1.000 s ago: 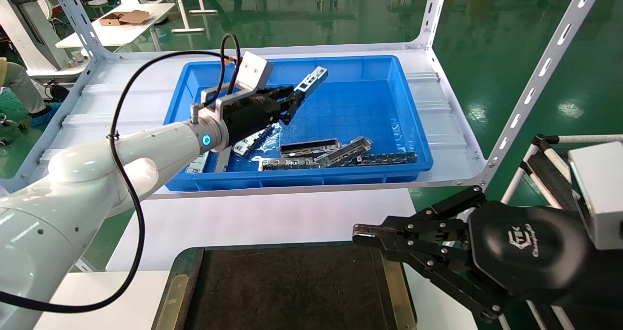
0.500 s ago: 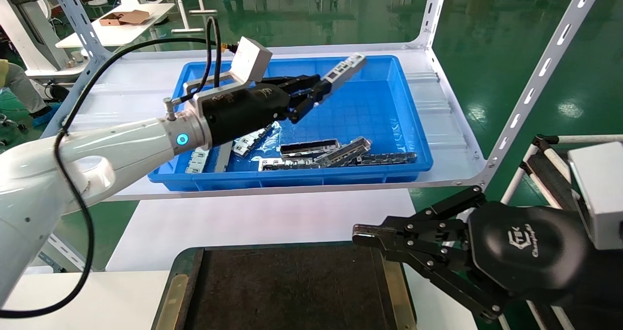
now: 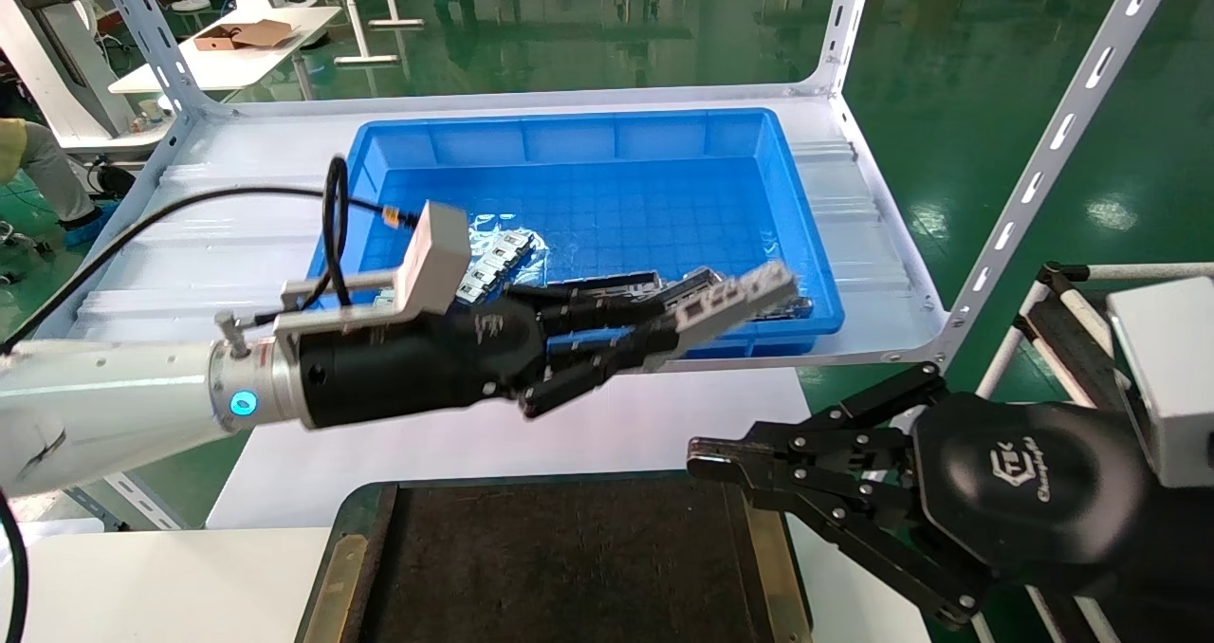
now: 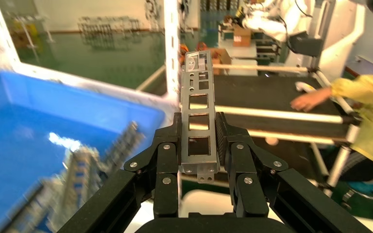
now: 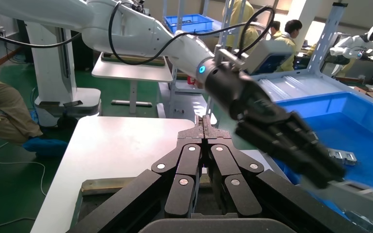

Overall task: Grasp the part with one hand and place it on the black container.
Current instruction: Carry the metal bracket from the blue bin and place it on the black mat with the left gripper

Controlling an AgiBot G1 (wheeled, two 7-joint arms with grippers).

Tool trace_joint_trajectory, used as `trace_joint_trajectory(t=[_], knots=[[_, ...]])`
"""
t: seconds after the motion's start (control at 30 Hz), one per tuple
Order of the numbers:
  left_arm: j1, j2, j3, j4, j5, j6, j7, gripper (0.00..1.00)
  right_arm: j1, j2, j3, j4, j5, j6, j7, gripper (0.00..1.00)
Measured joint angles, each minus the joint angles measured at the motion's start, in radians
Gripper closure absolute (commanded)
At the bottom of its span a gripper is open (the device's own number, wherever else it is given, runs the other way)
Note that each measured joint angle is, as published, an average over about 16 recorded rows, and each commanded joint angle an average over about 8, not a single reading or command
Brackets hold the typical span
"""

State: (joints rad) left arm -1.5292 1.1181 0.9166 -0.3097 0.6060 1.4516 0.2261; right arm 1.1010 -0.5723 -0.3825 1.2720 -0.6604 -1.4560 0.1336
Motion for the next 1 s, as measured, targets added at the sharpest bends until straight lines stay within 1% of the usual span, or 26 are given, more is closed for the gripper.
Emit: trace_joint_trajectory(t=[0.13,0.27,0.37,0.5,0.6,0.73,0.87,1.0], knots=[[0.050,-0.029,0.007,-0.030,0.000,0.029,-0.009,1.00,0.000,0.000,0.000,0.000,0.000,0.000,0.000,1.00],[0.115,-0.058,0.010,-0.077,-0.005,0.029,-0.019,1.00,0.000,0.000,0.000,0.000,0.000,0.000,0.000,1.00],[0.174,-0.079,0.011,-0.125,-0.013,0.009,-0.030,1.00,0.000,0.000,0.000,0.000,0.000,0.000,0.000,1.00],[0.260,-0.107,0.013,-0.205,-0.023,-0.049,-0.048,1.00,0.000,0.000,0.000,0.000,0.000,0.000,0.000,1.00],[0.328,-0.125,0.014,-0.275,-0.028,-0.117,-0.064,1.00,0.000,0.000,0.000,0.000,0.000,0.000,0.000,1.00],[0.417,-0.145,0.018,-0.378,-0.032,-0.243,-0.092,1.00,0.000,0.000,0.000,0.000,0.000,0.000,0.000,1.00],[0.502,-0.158,0.022,-0.486,-0.033,-0.401,-0.126,1.00,0.000,0.000,0.000,0.000,0.000,0.000,0.000,1.00],[0.582,-0.161,0.023,-0.594,-0.032,-0.587,-0.159,1.00,0.000,0.000,0.000,0.000,0.000,0.000,0.000,1.00]])
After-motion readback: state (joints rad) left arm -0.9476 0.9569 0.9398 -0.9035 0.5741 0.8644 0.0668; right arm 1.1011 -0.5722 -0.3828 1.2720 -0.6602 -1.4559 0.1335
